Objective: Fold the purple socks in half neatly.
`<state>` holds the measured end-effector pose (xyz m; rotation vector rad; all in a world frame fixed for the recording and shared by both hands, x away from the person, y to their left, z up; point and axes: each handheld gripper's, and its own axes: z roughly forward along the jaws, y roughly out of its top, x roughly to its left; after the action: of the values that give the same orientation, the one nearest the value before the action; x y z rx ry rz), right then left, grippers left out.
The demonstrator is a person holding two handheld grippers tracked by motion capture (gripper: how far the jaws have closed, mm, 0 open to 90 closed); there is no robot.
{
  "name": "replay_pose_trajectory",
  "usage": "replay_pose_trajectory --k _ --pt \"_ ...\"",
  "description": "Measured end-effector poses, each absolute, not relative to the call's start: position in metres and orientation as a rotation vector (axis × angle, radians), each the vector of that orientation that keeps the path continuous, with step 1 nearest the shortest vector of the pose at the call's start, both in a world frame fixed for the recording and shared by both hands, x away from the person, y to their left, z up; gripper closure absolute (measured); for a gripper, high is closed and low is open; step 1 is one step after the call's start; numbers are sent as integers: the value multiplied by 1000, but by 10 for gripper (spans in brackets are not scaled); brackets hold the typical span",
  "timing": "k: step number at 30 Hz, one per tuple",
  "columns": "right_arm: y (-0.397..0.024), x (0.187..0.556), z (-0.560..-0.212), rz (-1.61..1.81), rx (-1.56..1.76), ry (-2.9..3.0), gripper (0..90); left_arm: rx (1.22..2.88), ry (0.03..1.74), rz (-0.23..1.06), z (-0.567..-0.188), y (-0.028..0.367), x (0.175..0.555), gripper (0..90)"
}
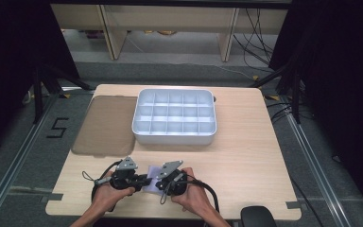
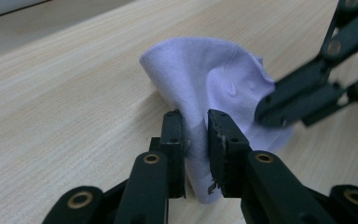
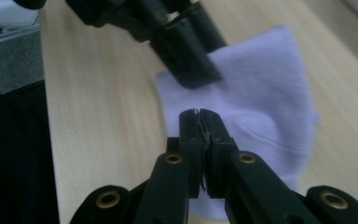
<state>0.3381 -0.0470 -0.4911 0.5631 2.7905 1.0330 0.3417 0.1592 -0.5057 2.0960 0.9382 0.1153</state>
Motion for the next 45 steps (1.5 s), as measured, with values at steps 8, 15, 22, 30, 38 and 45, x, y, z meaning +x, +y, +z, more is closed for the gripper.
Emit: replay_pose_trajectory --k 8,15,22,30,38,45 --pt "-37 337 -500 1013 550 2834 894 2115 904 165 -503 155 340 767" --pt "-47 348 -490 1072 598 2758 893 2126 878 198 -501 151 338 782" --pt "-54 383 -491 1032 683 2668 900 2133 866 215 -499 148 337 783" --pt "-54 386 -496 1017 694 2677 900 2145 831 246 -497 149 337 787" --pt "-67 375 -479 1088 687 2665 896 2160 839 270 -497 149 338 792" --pt "-73 361 -481 1043 649 2741 890 2151 831 278 -494 151 335 790"
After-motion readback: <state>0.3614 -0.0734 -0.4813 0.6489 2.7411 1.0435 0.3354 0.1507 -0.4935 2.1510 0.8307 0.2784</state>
